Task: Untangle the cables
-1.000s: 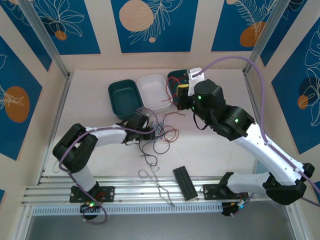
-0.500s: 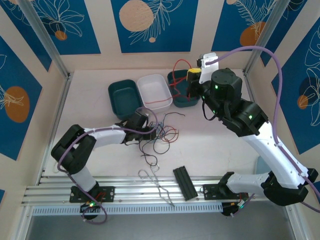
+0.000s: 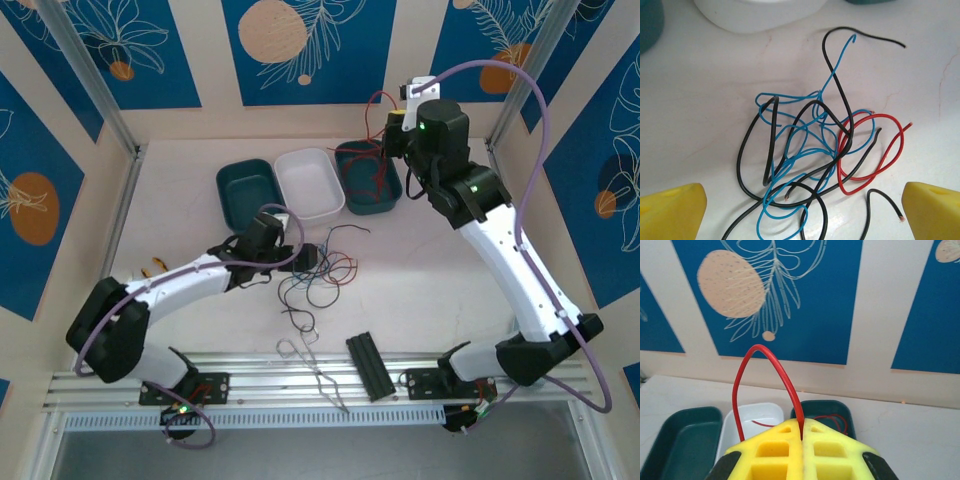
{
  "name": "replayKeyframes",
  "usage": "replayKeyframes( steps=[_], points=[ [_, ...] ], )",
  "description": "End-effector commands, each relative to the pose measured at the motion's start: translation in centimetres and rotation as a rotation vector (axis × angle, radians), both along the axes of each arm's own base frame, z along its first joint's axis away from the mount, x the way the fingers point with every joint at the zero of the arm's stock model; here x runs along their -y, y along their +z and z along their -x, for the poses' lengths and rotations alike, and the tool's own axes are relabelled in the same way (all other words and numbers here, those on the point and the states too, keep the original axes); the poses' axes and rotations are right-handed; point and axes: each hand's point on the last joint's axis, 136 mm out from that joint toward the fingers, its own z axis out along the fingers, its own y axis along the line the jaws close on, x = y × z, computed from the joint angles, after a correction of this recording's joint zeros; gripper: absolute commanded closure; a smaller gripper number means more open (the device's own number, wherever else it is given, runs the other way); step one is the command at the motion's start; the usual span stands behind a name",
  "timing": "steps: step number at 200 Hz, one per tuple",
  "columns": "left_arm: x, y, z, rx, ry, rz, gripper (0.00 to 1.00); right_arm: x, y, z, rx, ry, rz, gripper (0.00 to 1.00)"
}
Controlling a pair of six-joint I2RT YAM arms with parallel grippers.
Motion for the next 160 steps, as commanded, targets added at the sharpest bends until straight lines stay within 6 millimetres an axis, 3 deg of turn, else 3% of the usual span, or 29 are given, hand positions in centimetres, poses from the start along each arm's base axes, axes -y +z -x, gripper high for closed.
replayKeyframes(
  steps=[1, 60, 160],
  points=[
    [-1.3, 1.3, 0.3, 0.041, 0.003, -0.056, 0.00, 0.8, 1.3, -2.2, 0.051, -0.027, 0.000, 1.00],
    [-3.1, 3.7, 0.9, 0.148, 0.008, -0.080, 0.00, 3.1, -1.7, -7.7, -0.011, -0.104, 0.004, 1.00],
    [-4.3, 6.2, 1.4, 0.279, 0.013, -0.054, 0.00, 5.0, -9.6, -15.8, -0.165, -0.154, -0.005, 1.00]
  ],
)
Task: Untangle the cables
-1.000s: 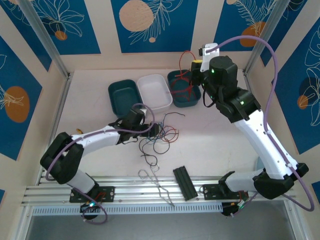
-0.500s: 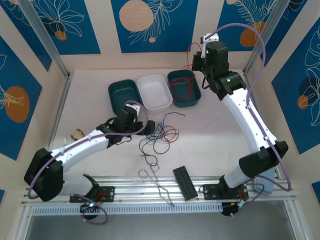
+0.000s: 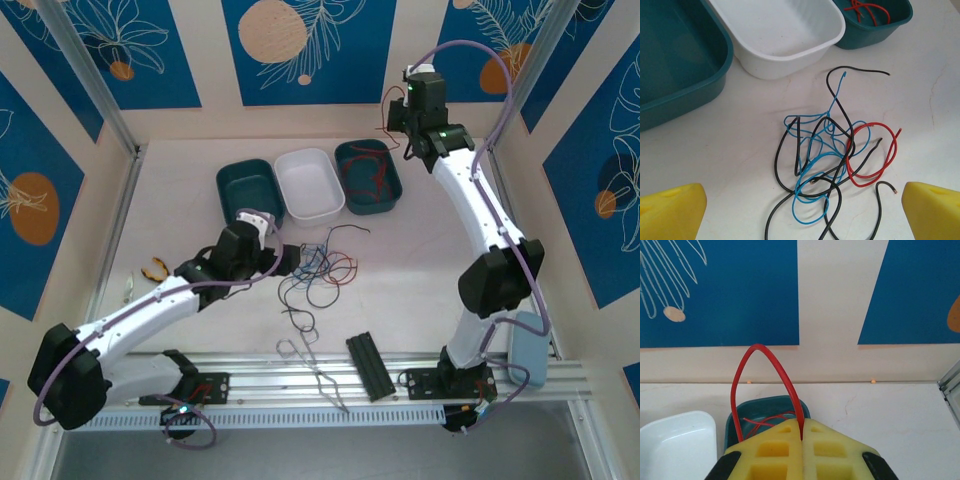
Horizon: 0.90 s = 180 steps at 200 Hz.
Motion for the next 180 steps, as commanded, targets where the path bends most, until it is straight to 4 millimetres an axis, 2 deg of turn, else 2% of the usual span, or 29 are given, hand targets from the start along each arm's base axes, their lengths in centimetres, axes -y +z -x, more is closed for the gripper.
replayKeyframes(
  steps=[1, 24, 54, 138, 180],
  points=[
    [-0.4, 0.9, -0.2, 0.056, 0.004, -0.009, 0.00, -0.1, 0.1, -1.7, 0.018, 0.006, -0.047, 1.00],
    [-0.8, 0.9, -0.1, 0.064, 0.015, -0.022, 0.00, -0.1, -2.7, -2.8, -0.040, 0.002, -0.052, 1.00],
    [-1.2, 0.9, -0.1, 0.077, 0.024, -0.025, 0.00, -0.3, -7.0, -3.3, -0.139, -0.003, -0.052, 1.00],
    [-0.7, 0.7, -0.2, 0.078, 0.014, -0.016, 0.00, -1.1, -16.9, -1.9, -0.414, 0.013, -0.033, 1.00],
    [-0.7, 0.3, -0.1, 0.065, 0.015, -0.012, 0.00, -1.0, -20.5, -1.4, -0.534, -0.001, -0.005, 1.00]
  ],
)
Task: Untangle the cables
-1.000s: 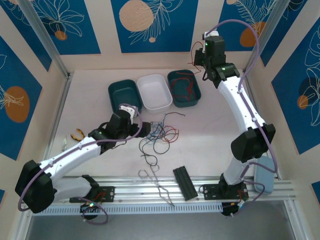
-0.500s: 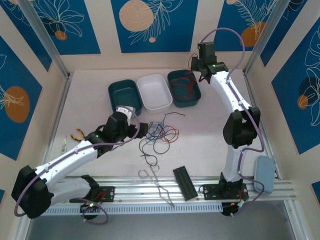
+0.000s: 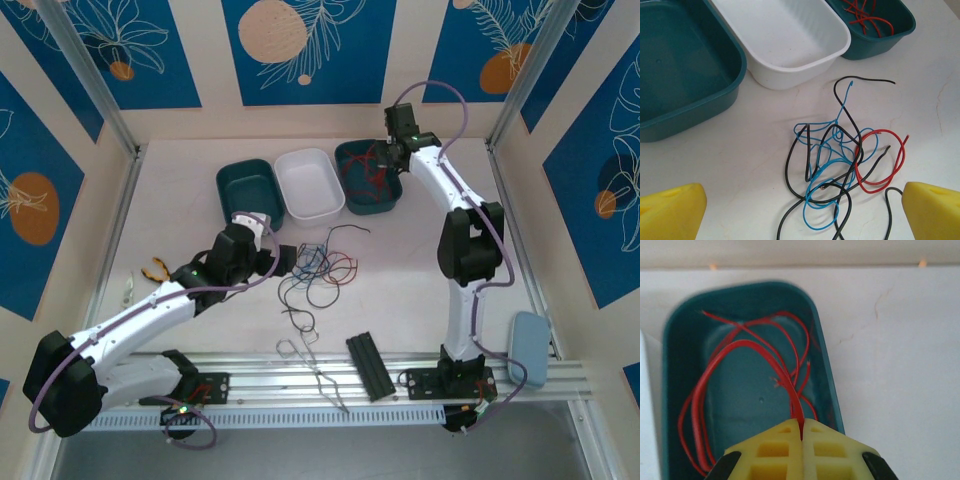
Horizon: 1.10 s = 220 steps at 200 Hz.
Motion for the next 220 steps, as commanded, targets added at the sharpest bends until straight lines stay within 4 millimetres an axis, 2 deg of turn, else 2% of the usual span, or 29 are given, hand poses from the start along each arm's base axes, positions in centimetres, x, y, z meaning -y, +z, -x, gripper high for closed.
replayKeyframes(
  steps=[1, 54, 112, 148, 166, 207, 220],
  points=[
    [0.1, -0.1, 0.0, 0.010, -0.003, 0.002, 0.00, -0.4, -1.5, 0.7, -0.080, 0.000, -0.006, 1.00],
    [-0.2, -0.6, 0.3, 0.000, 0.011, 0.011, 0.00, -0.7, -4.8, 0.9, -0.188, -0.005, 0.019, 1.00],
    [-0.4, -0.8, 0.6, -0.022, 0.022, 0.024, 0.00, -1.3, -7.7, 0.2, -0.251, 0.007, 0.067, 1.00],
    [-0.4, -0.9, 0.7, -0.029, 0.022, 0.028, 0.00, -1.2, -8.9, -0.2, -0.284, 0.008, 0.093, 1.00],
    [-0.4, -1.0, 0.7, -0.030, 0.025, 0.026, 0.00, -1.4, -8.6, -0.4, -0.281, 0.019, 0.095, 1.00],
    [-0.6, -1.0, 0.4, -0.037, 0.058, 0.039, 0.00, -2.0, -5.4, -0.2, -0.237, 0.042, 0.078, 0.67],
    [-0.6, -0.9, 0.2, -0.038, 0.066, 0.049, 0.00, -2.2, -4.1, -0.1, -0.215, 0.041, 0.070, 0.60]
  ],
)
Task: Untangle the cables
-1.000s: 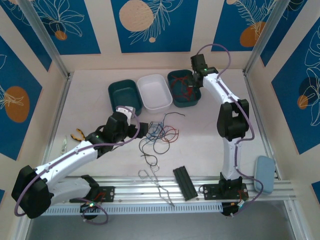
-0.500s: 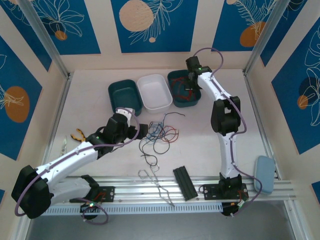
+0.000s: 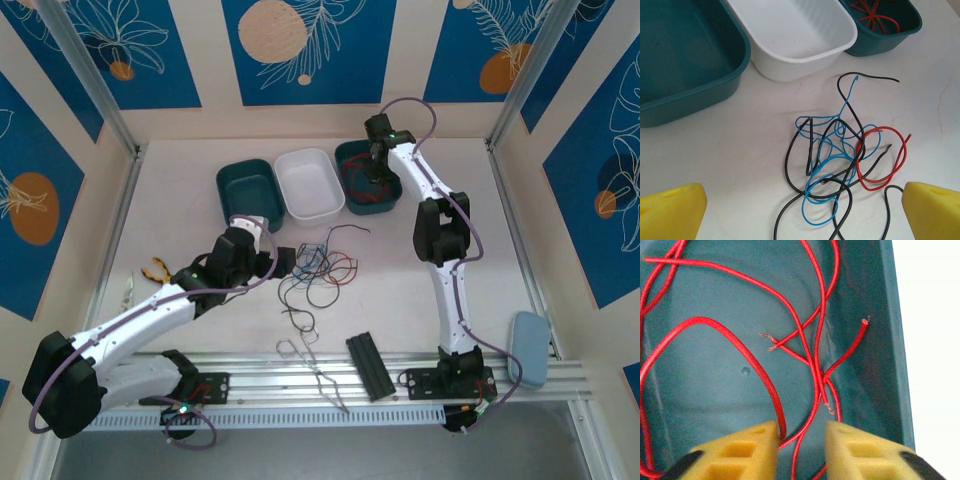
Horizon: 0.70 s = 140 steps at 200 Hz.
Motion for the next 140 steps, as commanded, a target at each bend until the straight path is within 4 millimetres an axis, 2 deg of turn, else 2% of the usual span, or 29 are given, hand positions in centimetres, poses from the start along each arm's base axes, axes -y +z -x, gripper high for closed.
replayKeyframes(
  steps=[1, 53, 89, 117, 140],
  points=[
    [-0.3, 0.0, -0.1, -0.006, 0.033, 0.016, 0.00, -0.7, 4.3, 0.4, 0.057, 0.017, -0.019, 0.60],
    [-0.5, 0.1, -0.4, -0.009, 0.053, 0.022, 0.00, -0.9, 8.9, 1.3, 0.127, 0.016, -0.066, 0.54],
    [-0.5, 0.1, -0.6, -0.001, 0.061, 0.024, 0.00, -2.0, 12.1, 3.3, 0.172, 0.028, -0.114, 0.52],
    [-0.7, 0.1, -0.9, 0.007, 0.075, 0.019, 0.00, -3.2, 13.4, 6.5, 0.186, 0.042, -0.162, 0.50],
    [-1.4, 0.1, -1.2, 0.000, 0.129, 0.016, 0.00, -4.1, 13.4, 10.1, 0.174, 0.036, -0.194, 0.49]
  ],
)
